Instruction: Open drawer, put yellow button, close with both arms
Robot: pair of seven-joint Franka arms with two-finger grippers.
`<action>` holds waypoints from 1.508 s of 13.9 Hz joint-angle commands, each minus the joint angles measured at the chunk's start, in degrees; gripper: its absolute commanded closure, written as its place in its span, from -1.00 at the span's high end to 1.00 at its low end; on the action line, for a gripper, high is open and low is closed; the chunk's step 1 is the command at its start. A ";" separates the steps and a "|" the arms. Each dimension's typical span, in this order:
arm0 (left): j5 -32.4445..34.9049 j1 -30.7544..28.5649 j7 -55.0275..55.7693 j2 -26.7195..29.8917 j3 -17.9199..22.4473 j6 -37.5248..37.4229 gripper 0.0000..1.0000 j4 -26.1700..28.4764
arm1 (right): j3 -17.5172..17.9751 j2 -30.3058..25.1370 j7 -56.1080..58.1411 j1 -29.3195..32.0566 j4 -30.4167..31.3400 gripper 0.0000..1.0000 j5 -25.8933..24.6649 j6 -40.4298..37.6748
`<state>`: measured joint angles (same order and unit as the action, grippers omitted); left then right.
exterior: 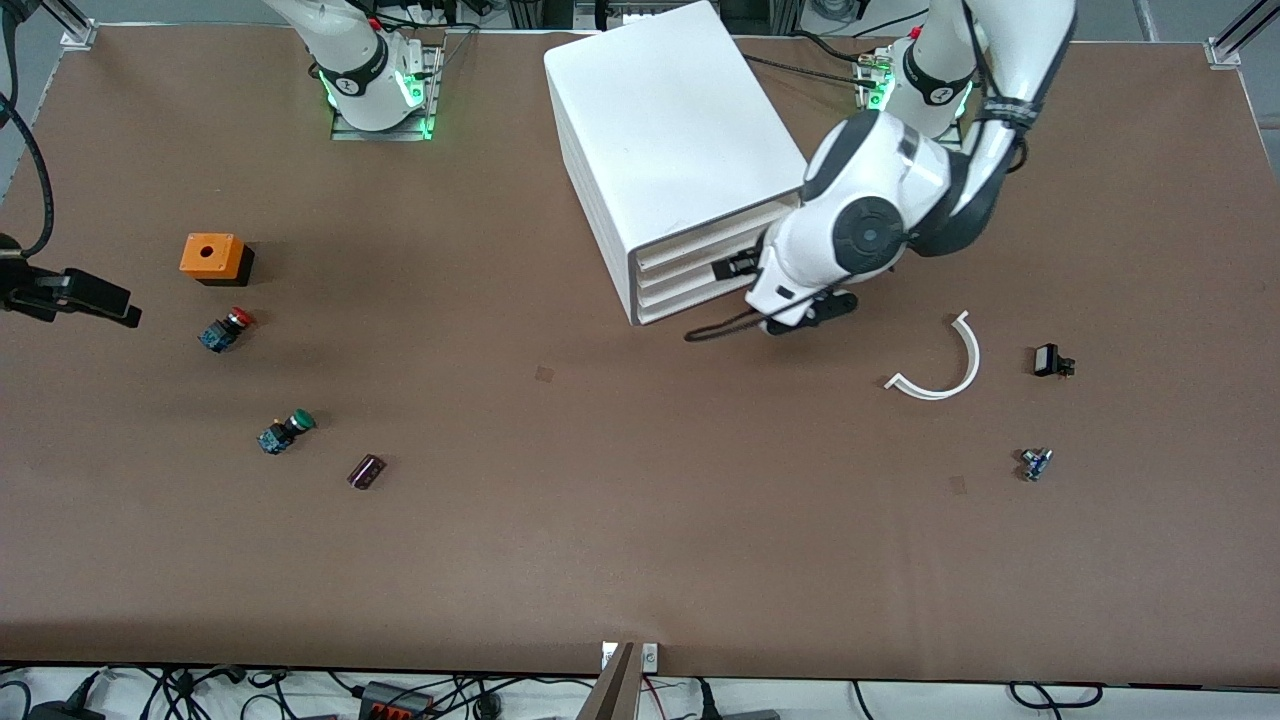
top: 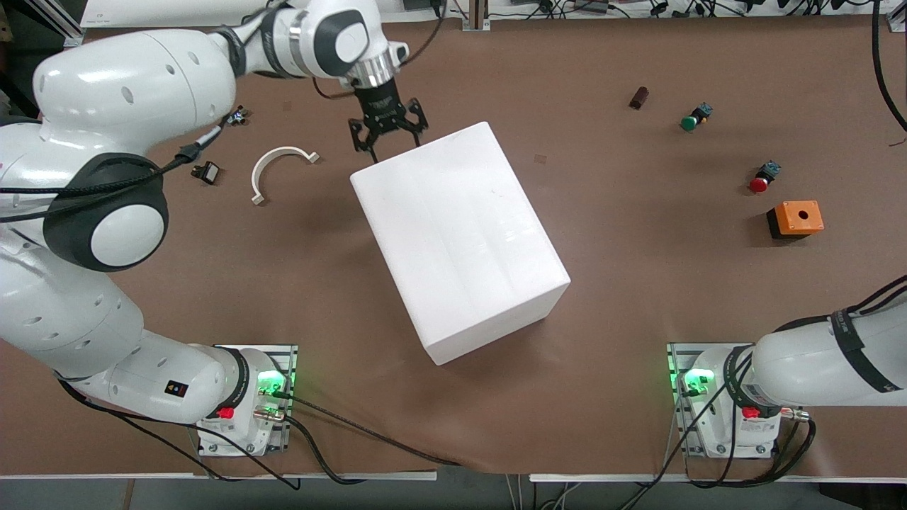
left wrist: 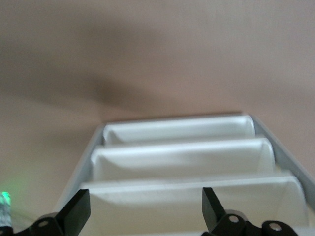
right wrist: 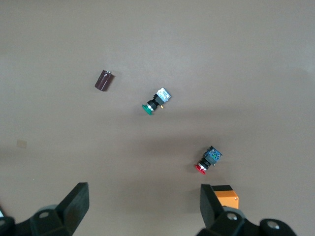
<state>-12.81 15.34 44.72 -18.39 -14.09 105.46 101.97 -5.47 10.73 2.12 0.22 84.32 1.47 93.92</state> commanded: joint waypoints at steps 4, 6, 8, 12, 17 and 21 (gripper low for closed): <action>21.32 -4.51 -4.61 -1.12 0.12 -7.17 1.00 -11.07 | 1.08 -6.69 0.35 -0.13 9.11 1.00 -1.65 2.59; 22.38 -7.93 -15.83 -1.21 0.29 -12.01 1.00 -14.24 | 1.08 -6.60 0.35 -0.13 8.76 1.00 -1.56 1.97; 22.57 -12.33 -25.69 -0.69 0.38 -14.39 1.00 -15.92 | 1.08 -6.51 0.35 -0.31 8.84 1.00 -1.56 2.14; 17.68 -17.71 -42.04 4.74 5.00 -17.40 1.00 -16.72 | 1.08 -7.04 0.52 -0.40 9.19 1.00 -2.26 2.32; 11.49 -11.99 -53.95 20.46 17.78 -3.92 1.00 -1.30 | 1.08 -6.95 0.17 -0.31 9.02 1.00 -2.17 1.79; 11.58 -12.52 -53.86 22.43 17.96 0.36 1.00 2.88 | 1.08 -6.95 0.79 -0.31 9.02 1.00 -2.17 1.70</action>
<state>-0.55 1.87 -7.90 2.48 2.88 103.62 101.44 -4.72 5.47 2.29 -0.16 91.70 0.02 95.73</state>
